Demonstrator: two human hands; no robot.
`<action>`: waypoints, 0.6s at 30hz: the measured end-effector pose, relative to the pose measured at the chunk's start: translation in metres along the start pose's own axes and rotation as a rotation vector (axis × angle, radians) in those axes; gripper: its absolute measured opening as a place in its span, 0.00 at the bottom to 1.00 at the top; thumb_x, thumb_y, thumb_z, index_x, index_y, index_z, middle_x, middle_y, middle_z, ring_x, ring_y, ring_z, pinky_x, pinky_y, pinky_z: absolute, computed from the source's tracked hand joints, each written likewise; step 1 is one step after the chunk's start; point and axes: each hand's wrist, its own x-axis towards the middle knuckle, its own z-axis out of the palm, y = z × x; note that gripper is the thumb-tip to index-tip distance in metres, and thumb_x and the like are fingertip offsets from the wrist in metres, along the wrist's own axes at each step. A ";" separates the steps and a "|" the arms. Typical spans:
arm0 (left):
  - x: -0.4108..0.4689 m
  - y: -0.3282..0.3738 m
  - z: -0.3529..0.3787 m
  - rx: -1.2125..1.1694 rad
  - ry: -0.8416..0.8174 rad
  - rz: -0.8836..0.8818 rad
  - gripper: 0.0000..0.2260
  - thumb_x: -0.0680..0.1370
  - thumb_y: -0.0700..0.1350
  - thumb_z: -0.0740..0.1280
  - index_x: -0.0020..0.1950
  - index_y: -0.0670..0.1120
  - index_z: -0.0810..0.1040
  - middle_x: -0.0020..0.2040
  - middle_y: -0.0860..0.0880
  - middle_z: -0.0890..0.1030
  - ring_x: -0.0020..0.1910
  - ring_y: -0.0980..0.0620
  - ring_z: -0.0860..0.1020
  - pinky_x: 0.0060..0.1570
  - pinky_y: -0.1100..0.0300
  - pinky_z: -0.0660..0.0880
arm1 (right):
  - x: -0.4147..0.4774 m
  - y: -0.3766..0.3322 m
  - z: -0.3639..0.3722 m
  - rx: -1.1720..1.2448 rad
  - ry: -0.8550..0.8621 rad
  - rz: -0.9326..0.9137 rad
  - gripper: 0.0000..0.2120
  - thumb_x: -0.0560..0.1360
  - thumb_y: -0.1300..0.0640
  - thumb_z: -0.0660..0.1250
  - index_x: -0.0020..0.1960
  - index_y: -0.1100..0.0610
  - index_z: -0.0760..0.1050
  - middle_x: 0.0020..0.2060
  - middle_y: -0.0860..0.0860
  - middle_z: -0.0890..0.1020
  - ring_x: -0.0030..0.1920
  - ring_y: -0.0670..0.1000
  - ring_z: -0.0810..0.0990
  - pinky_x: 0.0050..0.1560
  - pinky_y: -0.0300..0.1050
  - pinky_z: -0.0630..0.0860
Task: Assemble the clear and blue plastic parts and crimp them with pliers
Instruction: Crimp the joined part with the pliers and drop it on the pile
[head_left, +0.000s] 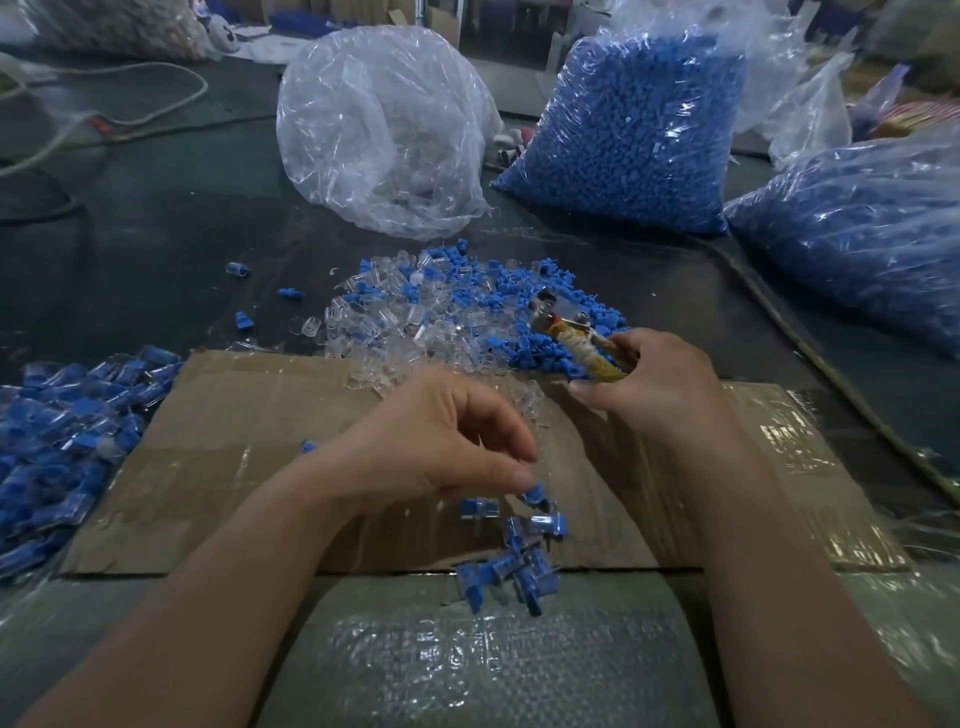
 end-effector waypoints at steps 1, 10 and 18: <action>0.000 0.000 0.000 0.001 -0.026 0.004 0.06 0.62 0.44 0.73 0.37 0.46 0.83 0.34 0.50 0.83 0.32 0.57 0.80 0.33 0.69 0.75 | 0.000 0.001 -0.001 -0.011 -0.013 0.015 0.29 0.64 0.44 0.75 0.60 0.54 0.74 0.54 0.52 0.78 0.53 0.53 0.75 0.48 0.44 0.70; -0.001 0.004 0.003 0.006 0.117 -0.005 0.03 0.66 0.44 0.70 0.37 0.47 0.81 0.29 0.52 0.81 0.28 0.61 0.78 0.30 0.71 0.73 | 0.002 0.003 0.000 -0.100 -0.093 0.091 0.34 0.62 0.40 0.74 0.63 0.55 0.72 0.57 0.53 0.76 0.57 0.55 0.74 0.55 0.49 0.73; 0.012 -0.018 -0.007 0.737 0.770 0.024 0.10 0.73 0.44 0.71 0.54 0.48 0.80 0.45 0.55 0.74 0.44 0.59 0.71 0.49 0.64 0.67 | 0.003 0.003 0.000 -0.163 -0.134 0.097 0.37 0.61 0.35 0.73 0.63 0.54 0.70 0.57 0.54 0.74 0.57 0.55 0.72 0.56 0.51 0.71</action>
